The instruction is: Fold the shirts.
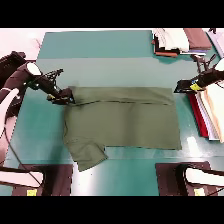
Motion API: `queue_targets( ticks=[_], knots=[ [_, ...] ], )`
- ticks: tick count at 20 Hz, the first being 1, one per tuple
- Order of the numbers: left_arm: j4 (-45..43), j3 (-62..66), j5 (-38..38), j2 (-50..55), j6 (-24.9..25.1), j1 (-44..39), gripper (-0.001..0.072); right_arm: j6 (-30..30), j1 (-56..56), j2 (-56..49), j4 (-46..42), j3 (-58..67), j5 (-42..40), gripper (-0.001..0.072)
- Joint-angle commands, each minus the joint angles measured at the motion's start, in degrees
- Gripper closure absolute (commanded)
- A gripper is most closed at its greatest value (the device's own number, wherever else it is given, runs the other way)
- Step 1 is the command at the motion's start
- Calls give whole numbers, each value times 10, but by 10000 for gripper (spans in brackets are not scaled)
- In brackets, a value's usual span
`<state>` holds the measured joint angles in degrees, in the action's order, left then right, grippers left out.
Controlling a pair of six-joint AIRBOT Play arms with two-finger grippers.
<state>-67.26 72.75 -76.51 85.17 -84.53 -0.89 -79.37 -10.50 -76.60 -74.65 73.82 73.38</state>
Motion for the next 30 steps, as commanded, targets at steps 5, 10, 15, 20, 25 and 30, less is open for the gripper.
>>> queue_targets(
  ticks=[5,10,15,20,25,30],
  knots=[
    [-55,-293,-26,-280,-64,-3,167,-3,1,120,1,-7,14,325],
    [-17,-424,-18,-374,-99,-3,167,-3,1,139,1,-7,12,325],
    [55,-497,52,-374,-94,-3,167,-3,1,139,1,-7,22,325],
    [135,-514,105,-374,-54,-28,168,-3,1,139,1,-7,33,326],
    [136,-513,99,-374,-50,-65,681,-3,-14,152,-1,-48,59,326],
    [81,-470,66,-374,-47,-65,680,36,-150,203,-7,-225,130,322]
  ],
)
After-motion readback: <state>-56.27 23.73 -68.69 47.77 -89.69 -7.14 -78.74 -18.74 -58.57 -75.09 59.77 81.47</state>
